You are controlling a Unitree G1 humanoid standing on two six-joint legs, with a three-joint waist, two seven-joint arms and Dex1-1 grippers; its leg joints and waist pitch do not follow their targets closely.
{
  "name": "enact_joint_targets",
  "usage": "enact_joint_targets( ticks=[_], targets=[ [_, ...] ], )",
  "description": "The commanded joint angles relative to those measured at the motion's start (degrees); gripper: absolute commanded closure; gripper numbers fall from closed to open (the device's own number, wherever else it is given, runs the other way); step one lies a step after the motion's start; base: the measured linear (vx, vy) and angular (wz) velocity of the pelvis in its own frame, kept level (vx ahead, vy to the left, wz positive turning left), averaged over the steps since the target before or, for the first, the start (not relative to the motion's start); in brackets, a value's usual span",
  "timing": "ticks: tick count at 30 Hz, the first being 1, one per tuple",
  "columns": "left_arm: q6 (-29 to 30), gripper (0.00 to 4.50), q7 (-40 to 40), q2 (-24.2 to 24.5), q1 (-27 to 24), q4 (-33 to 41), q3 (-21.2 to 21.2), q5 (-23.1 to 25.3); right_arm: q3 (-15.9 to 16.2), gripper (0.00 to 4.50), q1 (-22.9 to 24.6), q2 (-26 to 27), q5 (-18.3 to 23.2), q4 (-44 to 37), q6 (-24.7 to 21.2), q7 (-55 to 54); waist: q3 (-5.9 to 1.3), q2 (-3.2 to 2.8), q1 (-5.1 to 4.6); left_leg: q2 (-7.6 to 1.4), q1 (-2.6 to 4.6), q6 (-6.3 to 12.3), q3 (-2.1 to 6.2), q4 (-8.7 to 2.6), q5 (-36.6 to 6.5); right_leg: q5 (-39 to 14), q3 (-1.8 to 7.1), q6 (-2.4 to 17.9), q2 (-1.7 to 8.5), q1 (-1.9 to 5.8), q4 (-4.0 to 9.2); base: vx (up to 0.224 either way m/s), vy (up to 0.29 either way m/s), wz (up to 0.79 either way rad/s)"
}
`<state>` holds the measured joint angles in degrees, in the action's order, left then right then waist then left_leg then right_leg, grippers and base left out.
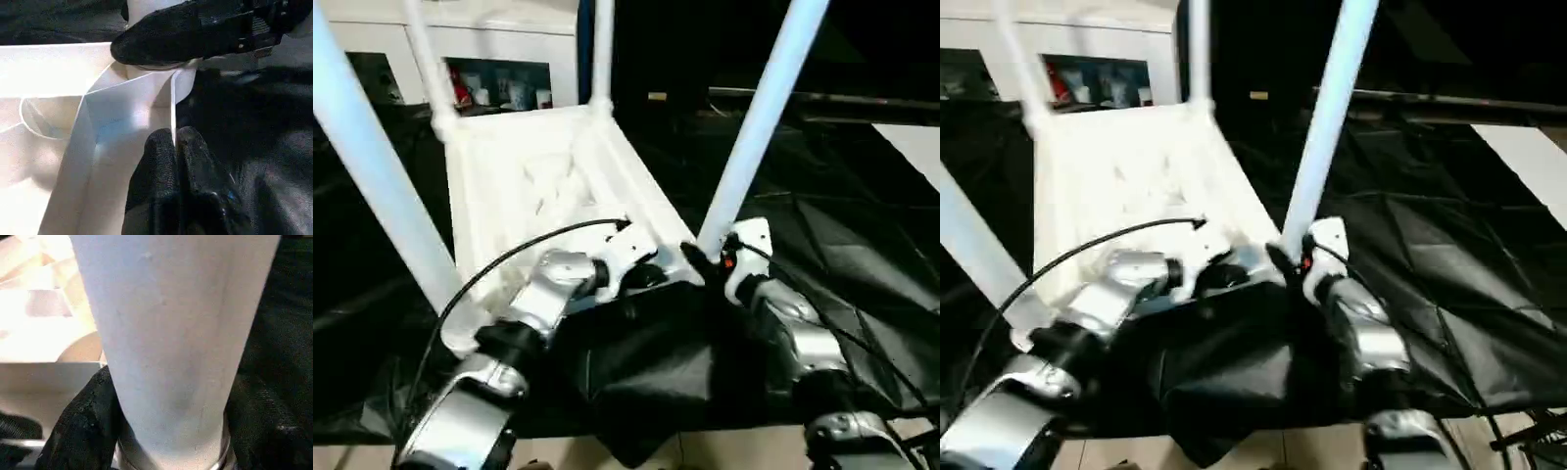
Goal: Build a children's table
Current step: Rotate leg to tighten
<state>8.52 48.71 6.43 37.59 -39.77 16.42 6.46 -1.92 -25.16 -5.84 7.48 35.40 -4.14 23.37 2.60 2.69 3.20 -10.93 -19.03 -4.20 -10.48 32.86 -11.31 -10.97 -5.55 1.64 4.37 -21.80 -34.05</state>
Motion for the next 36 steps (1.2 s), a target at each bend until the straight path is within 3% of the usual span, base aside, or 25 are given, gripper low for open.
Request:
enact_joint_targets(
  ticks=[1, 5, 8, 12, 21, 22, 34, 36],
  targets=[
    [-1.5, 4.50, 2.5, -3.8, 0.1, -0.2, 3.0, -1.1, 5.7, 1.25, 0.7, 3.4, -2.5, 1.7, -0.4, 3.0, -2.92, 0.26, 0.26, -2.60, -0.57, 2.14, 1.09, -3.88, -11.5, -17.1, 3.60, 8.7, 4.91, 2.22, 4.92, 0.000, 0.000, 0.00],
    [-1.3, 4.50, 6.4, -1.1, -0.9, 1.7, 3.2, -1.8, 6.6, 1.08, 1.4, 1.6, -0.9, -0.6, 1.3, 9.5, -2.95, -0.02, 0.50, -2.70, -0.71, 3.45, 1.10, -3.88, -9.8, -15.9, 3.59, 9.1, 5.00, 2.43, 4.65, 0.000, 0.000, 0.00],
    [-1.1, 4.50, 11.9, 2.1, -2.4, 3.9, 3.2, -3.1, 10.1, 0.91, 2.5, -4.0, 0.4, -4.5, 1.1, 22.0, -2.97, 0.01, 0.46, -2.81, -0.77, 4.79, 0.97, -3.68, -8.7, -11.9, 3.58, 10.8, 4.91, 2.63, 4.22, 0.000, 0.000, 0.00],
    [-1.1, 4.50, 18.9, 5.9, -4.0, 6.8, 3.6, -4.9, 10.6, 0.91, 3.6, -8.9, 2.4, -7.9, 1.6, 31.9, -3.07, 0.20, 0.68, -2.88, -0.74, 6.28, 0.82, -3.50, -7.0, -8.1, 3.67, 12.4, 4.89, 2.75, 3.67, 0.000, 0.000, 0.00],
    [2.2, 4.50, 30.4, 13.3, -6.4, 11.9, 4.2, -7.8, 11.1, 0.91, 4.7, -15.8, 6.1, -12.1, -1.9, 45.5, -2.80, 0.08, 1.77, -3.24, -0.19, 5.07, 0.65, -3.68, -8.4, -10.8, 3.65, 12.7, 4.85, 2.36, 3.75, 0.000, 0.000, 0.00],
    [2.5, 4.50, 31.1, 14.0, -6.6, 12.3, 4.0, -8.1, 11.3, 1.15, 4.7, -16.3, 6.3, -12.1, -2.4, 46.4, -2.71, 0.17, 1.92, -3.21, -0.27, 4.72, 0.69, -3.79, -8.4, -11.4, 3.64, 12.5, 4.83, 2.47, 3.78, 0.000, 0.000, 0.00],
    [1.9, 4.50, 30.1, 14.5, -7.0, 12.8, 2.8, -8.7, 12.1, 1.92, 5.6, -16.7, 6.9, -12.9, -4.0, 48.8, -3.02, 0.29, 2.24, -2.99, -0.43, 4.40, 0.70, -3.52, -6.3, -9.8, 3.58, 12.1, 4.84, 2.66, 3.49, 0.000, 0.000, 0.00],
    [0.1, 4.50, 25.1, 12.5, -6.3, 11.0, 2.4, -7.4, 13.0, 1.95, 6.5, -16.1, 5.8, -13.0, -5.2, 46.5, -3.00, 0.42, 2.16, -2.98, -0.43, 4.39, 0.67, -3.49, -6.3, -10.0, 3.59, 12.0, 4.77, 2.63, 3.52, 0.000, 0.000, 0.00]
  ],
)
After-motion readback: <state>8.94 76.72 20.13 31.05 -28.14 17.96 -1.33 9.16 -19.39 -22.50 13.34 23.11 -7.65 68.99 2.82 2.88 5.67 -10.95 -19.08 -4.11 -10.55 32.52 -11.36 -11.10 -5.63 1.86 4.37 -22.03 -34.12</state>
